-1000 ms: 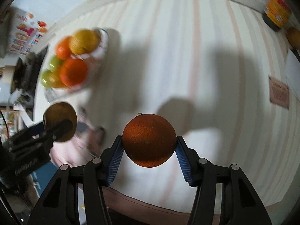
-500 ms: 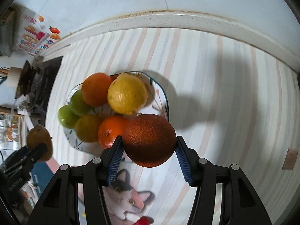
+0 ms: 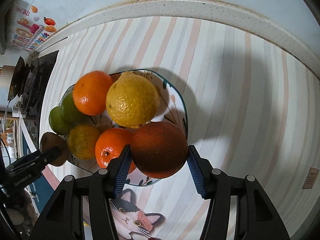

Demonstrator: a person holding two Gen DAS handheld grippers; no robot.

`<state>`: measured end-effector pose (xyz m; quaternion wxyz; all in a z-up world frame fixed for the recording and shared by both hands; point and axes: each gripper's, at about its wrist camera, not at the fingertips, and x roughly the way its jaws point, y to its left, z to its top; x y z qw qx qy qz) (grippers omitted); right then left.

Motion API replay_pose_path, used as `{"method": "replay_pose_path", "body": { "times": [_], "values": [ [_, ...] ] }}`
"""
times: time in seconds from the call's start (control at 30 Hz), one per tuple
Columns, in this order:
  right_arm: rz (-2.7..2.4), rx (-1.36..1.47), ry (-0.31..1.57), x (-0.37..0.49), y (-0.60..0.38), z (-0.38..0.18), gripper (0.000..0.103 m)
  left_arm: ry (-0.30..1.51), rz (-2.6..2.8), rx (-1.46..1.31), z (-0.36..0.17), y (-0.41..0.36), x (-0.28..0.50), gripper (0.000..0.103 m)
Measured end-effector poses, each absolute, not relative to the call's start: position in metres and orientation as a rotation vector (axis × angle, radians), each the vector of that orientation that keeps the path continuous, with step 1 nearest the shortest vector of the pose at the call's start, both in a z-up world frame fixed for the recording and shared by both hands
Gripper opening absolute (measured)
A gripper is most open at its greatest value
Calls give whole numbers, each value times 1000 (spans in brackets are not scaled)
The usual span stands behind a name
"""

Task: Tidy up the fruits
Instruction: 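Carry the mandarin and red apple onto the plate and open both grippers, then lift both grippers away from the plate toward the cat mat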

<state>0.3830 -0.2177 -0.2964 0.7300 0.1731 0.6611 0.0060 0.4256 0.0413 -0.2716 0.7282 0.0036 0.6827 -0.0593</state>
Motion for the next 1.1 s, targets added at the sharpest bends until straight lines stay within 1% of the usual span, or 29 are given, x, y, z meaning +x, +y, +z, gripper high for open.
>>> {"method": "replay_pose_path", "body": {
  "times": [0.3,0.33,0.37,0.43,0.5,0.67,0.73,0.83,0.9,0.97,1.0,1.07,1.1],
  "values": [
    [30,424,1472,389,-217,-303,60,1528,-127,-13,-278,34,424,64],
    [34,426,1475,389,-217,-303,61,1532,-124,-23,-278,35,425,64],
    [40,431,1478,390,-218,-303,68,1536,-120,-35,-278,34,424,64],
    [42,439,1473,389,-219,-301,76,1534,-121,-53,-277,34,424,64],
    [38,440,1463,388,-220,-297,77,1533,-128,-73,-274,34,422,64],
    [37,433,1445,383,-222,-287,77,1518,-128,-71,-268,35,418,72],
    [31,414,1435,379,-222,-281,77,1508,-105,-45,-262,38,412,72],
    [16,364,1421,373,-221,-272,86,1501,-94,-30,-260,36,407,72],
    [5,333,1412,368,-219,-266,87,1498,-88,-31,-259,39,401,74],
    [3,305,1403,361,-217,-261,87,1479,-69,-17,-254,40,393,82],
    [1,295,1396,357,-216,-258,87,1462,-61,-6,-250,41,388,83],
    [-7,262,1379,348,-212,-253,94,1434,-40,12,-243,41,377,83],
    [-9,244,1372,343,-210,-250,94,1424,-35,15,-241,41,374,83]
  ]
}}
